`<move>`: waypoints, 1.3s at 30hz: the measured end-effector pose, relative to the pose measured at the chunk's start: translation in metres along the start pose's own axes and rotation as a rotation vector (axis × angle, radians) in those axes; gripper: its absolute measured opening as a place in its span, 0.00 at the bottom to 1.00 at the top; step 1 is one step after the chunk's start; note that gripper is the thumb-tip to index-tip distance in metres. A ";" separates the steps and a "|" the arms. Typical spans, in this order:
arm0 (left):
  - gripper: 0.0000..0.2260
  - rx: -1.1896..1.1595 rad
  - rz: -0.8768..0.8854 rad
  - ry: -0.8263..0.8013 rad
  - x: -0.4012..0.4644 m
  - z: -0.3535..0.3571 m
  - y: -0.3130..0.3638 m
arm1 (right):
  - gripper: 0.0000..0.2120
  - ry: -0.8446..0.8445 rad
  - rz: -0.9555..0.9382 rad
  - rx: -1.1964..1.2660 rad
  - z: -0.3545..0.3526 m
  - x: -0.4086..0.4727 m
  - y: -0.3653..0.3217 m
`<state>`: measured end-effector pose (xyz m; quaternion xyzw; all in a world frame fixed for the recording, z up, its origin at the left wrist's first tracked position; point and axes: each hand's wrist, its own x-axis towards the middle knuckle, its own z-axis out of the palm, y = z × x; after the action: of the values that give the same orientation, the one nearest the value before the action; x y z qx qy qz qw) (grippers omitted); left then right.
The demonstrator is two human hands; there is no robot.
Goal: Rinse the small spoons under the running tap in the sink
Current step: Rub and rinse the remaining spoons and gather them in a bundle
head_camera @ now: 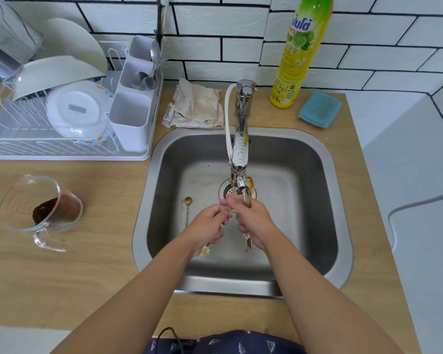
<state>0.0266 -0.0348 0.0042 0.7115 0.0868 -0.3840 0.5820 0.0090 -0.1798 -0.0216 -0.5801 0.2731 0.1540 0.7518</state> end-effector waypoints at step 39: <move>0.09 -0.253 0.021 0.088 0.034 0.037 0.023 | 0.09 0.688 -0.229 0.111 -0.057 -0.008 -0.028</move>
<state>0.0464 -0.0863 -0.0008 0.6493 0.1525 -0.3325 0.6668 0.0045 -0.2416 -0.0051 -0.5829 0.4514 -0.1503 0.6587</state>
